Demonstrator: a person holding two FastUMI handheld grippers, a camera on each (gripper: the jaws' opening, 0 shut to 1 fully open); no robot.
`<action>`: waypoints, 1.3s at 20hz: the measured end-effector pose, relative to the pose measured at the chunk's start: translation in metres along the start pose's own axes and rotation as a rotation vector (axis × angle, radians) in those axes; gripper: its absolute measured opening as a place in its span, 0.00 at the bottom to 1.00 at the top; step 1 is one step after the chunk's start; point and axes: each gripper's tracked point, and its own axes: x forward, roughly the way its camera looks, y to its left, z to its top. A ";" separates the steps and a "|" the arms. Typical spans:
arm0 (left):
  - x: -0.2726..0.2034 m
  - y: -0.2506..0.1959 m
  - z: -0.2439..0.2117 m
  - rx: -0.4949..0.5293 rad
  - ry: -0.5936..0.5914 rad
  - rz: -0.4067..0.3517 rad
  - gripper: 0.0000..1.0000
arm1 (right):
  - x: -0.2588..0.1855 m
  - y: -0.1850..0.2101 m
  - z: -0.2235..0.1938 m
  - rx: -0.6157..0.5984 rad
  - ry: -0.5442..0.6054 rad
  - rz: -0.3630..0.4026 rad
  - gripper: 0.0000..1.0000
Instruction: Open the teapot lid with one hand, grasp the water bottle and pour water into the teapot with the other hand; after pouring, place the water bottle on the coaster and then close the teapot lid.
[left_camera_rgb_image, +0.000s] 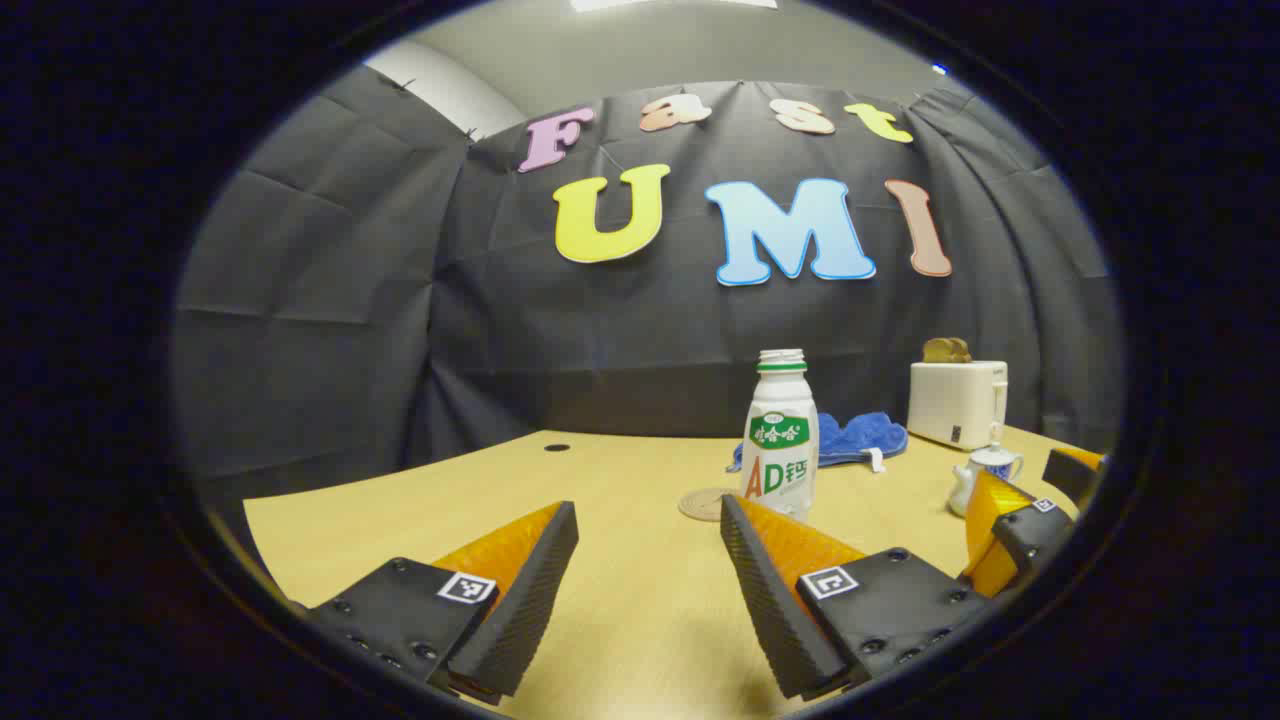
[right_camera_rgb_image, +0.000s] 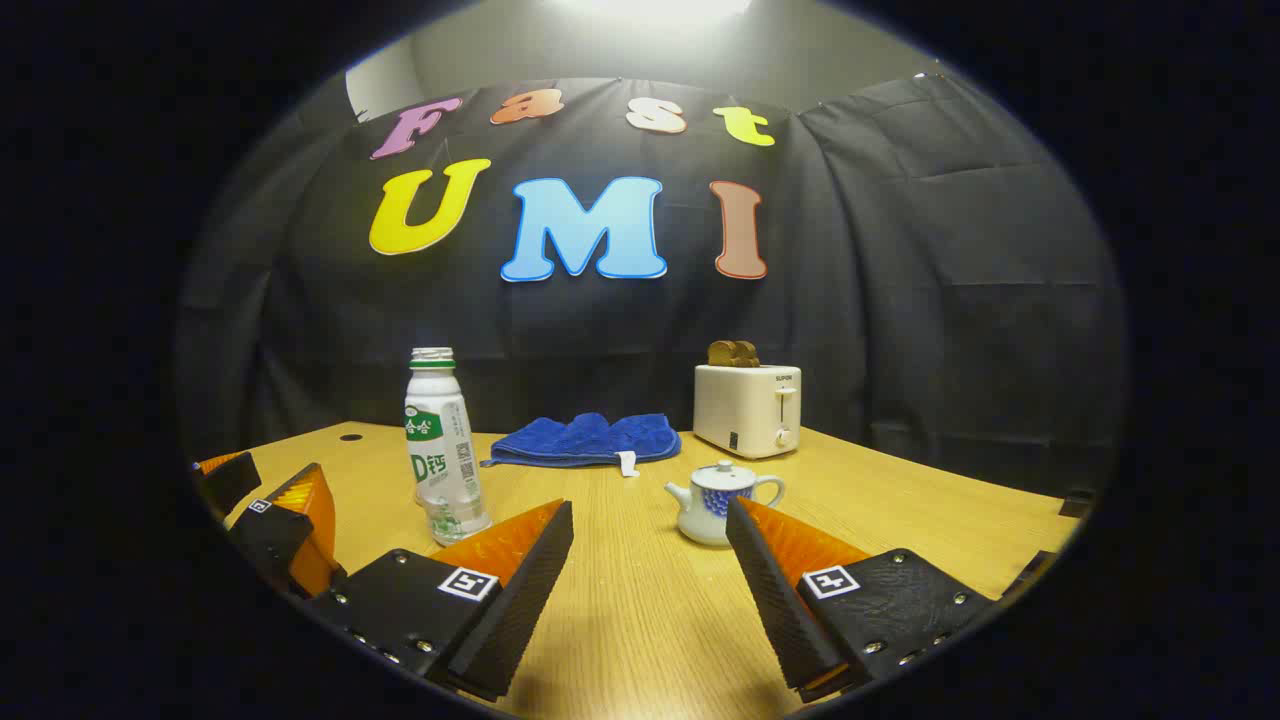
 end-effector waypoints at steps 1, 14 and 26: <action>0.000 -0.001 0.001 0.000 -0.002 -0.006 1.00 | 0.000 -0.004 0.000 0.000 0.000 -0.028 0.95; -0.002 -0.041 0.004 -0.004 -0.015 -0.265 0.93 | -0.018 0.042 0.000 -0.012 -0.012 0.324 0.95; -0.003 -0.034 0.005 -0.004 -0.013 -0.234 1.00 | -0.018 0.021 -0.001 -0.011 -0.009 0.306 0.95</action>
